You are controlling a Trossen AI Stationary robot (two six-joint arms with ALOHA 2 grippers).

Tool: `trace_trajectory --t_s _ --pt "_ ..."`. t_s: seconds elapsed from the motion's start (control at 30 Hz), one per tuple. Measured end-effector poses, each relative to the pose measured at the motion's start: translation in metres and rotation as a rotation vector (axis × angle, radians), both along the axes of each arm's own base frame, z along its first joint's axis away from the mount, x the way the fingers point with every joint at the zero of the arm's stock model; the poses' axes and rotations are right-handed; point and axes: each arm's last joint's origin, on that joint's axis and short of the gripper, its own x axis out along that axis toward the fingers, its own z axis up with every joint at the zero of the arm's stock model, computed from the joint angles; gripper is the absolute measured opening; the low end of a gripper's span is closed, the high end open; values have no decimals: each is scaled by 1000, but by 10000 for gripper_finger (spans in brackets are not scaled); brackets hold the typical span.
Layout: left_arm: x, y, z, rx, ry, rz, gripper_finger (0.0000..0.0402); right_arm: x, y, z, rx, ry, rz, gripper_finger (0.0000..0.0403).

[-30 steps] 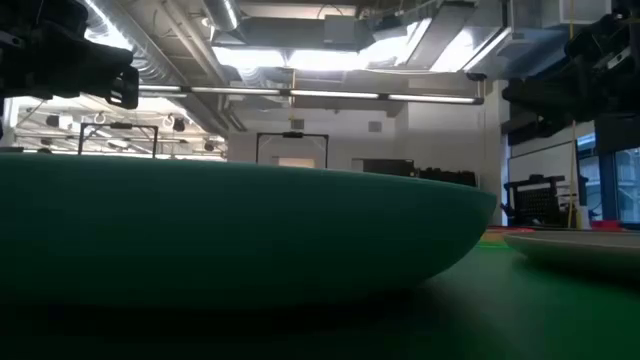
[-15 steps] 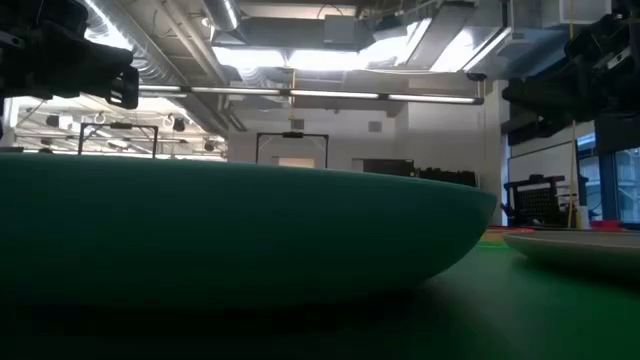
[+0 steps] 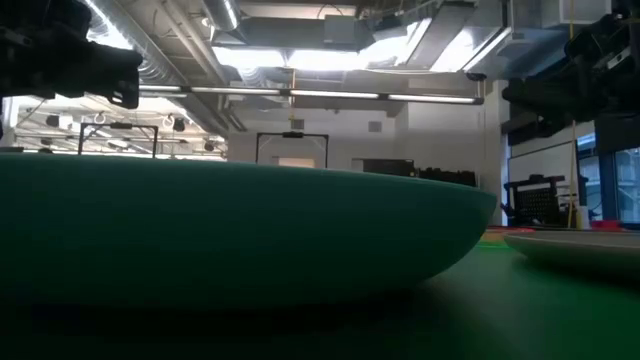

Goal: Stack plastic plates
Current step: Stack the light blue plate on top of the gray plate

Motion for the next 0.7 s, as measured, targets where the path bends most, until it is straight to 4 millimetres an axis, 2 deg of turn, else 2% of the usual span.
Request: trace_trajectory --t_s 0.17,0.27,0.37,0.53,0.7 --pt "-2 0 14 -52 -140 -16 2 0 0 0 -10 -5 -2 3" --pt "-5 0 25 -84 -253 -24 2 -1 -1 9 -92 -85 -26 3" --pt "-6 0 26 -32 -277 -8 2 -2 -1 15 -132 -142 -35 3" --pt "-8 2 32 -61 -340 55 2 -4 -1 23 -127 -228 -41 3" --pt "-2 4 29 -62 -283 138 2 -5 -1 25 -127 -254 -33 3"
